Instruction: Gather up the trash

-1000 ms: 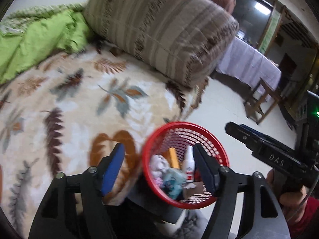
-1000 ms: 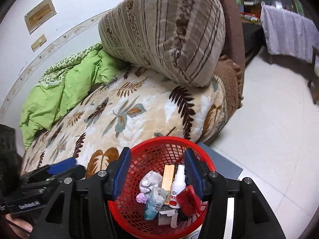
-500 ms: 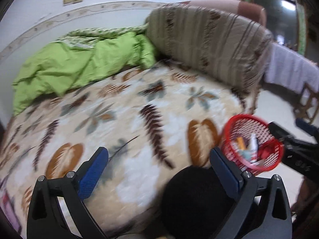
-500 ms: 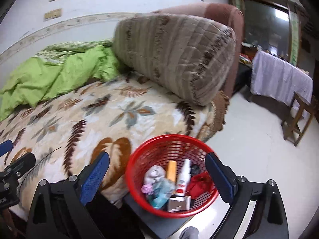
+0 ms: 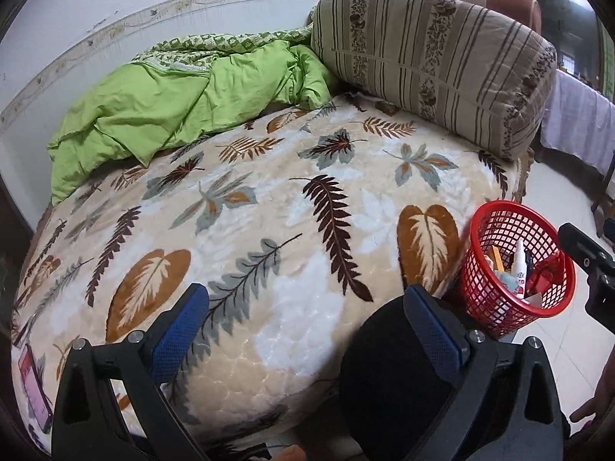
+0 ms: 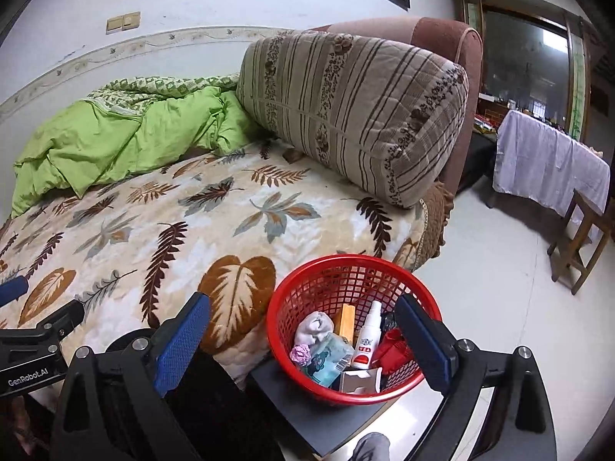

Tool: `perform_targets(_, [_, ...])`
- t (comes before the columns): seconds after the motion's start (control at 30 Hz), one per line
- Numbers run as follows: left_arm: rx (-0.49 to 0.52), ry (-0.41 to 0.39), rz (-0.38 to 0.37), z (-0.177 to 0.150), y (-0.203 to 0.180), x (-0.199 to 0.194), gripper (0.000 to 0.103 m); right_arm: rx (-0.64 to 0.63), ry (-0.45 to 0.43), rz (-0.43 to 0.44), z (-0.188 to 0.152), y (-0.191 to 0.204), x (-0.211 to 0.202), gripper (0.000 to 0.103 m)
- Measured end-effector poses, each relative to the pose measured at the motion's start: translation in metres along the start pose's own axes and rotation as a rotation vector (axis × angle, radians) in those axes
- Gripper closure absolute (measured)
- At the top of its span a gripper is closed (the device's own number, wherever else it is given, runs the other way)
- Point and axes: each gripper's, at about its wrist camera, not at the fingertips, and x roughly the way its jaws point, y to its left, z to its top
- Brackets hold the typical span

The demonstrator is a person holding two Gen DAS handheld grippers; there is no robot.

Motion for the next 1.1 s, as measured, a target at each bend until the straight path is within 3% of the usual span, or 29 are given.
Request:
perform_targets(0.1, [0.007, -0.016, 0.023, 0.0, -0.002, -0.004, 0.002, 0.005, 0.011, -0.001, 0.0, -0.002, 0.004, 0.006])
perform_targets(0.33, [-0.015, -0.016, -0.04, 0.0, -0.001, -0.008, 0.002, 0.01, 0.027, -0.004, -0.001, -0.003, 0.007, 0.006])
perform_targets(1.1, [-0.025, -0.034, -0.041, 0.002, 0.001, -0.011, 0.002, -0.01, 0.031, -0.005, -0.003, 0.0, 0.006, 0.006])
